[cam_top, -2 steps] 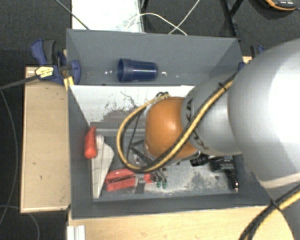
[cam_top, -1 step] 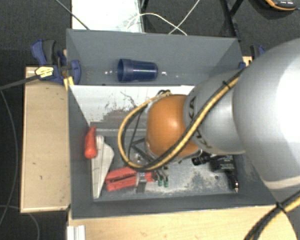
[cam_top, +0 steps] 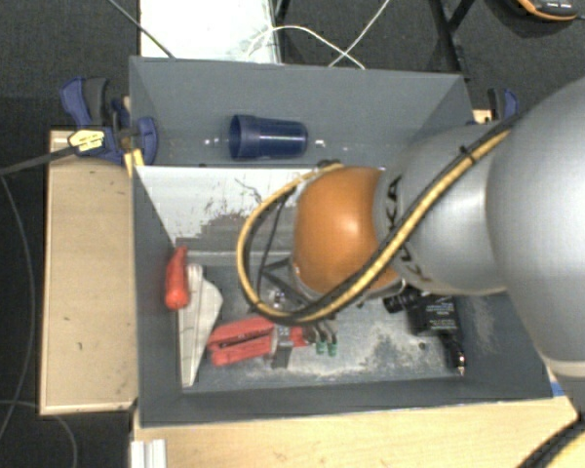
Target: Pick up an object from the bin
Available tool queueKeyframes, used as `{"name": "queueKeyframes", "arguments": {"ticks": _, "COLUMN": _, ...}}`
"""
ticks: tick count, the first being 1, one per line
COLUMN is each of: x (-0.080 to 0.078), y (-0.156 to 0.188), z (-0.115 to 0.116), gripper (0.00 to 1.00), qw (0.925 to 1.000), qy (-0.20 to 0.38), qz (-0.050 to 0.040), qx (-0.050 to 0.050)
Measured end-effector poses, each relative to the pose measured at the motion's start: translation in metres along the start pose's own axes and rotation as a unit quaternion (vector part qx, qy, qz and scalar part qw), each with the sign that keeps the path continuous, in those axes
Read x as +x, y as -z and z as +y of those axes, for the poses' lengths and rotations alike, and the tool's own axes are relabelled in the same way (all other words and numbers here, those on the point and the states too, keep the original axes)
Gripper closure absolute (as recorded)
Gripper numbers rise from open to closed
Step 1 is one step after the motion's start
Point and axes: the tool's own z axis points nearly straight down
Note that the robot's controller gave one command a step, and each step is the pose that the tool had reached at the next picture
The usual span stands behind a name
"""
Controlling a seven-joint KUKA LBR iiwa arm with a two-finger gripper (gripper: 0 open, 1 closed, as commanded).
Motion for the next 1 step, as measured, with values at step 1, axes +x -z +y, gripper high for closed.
{"name": "queueKeyframes", "arguments": {"ticks": 1, "x": 0.0004, "y": 0.0316, "z": -0.0003, "gripper": 1.0, "qw": 1.0, "qy": -0.001, "qz": 0.0008, "qx": 0.0}}
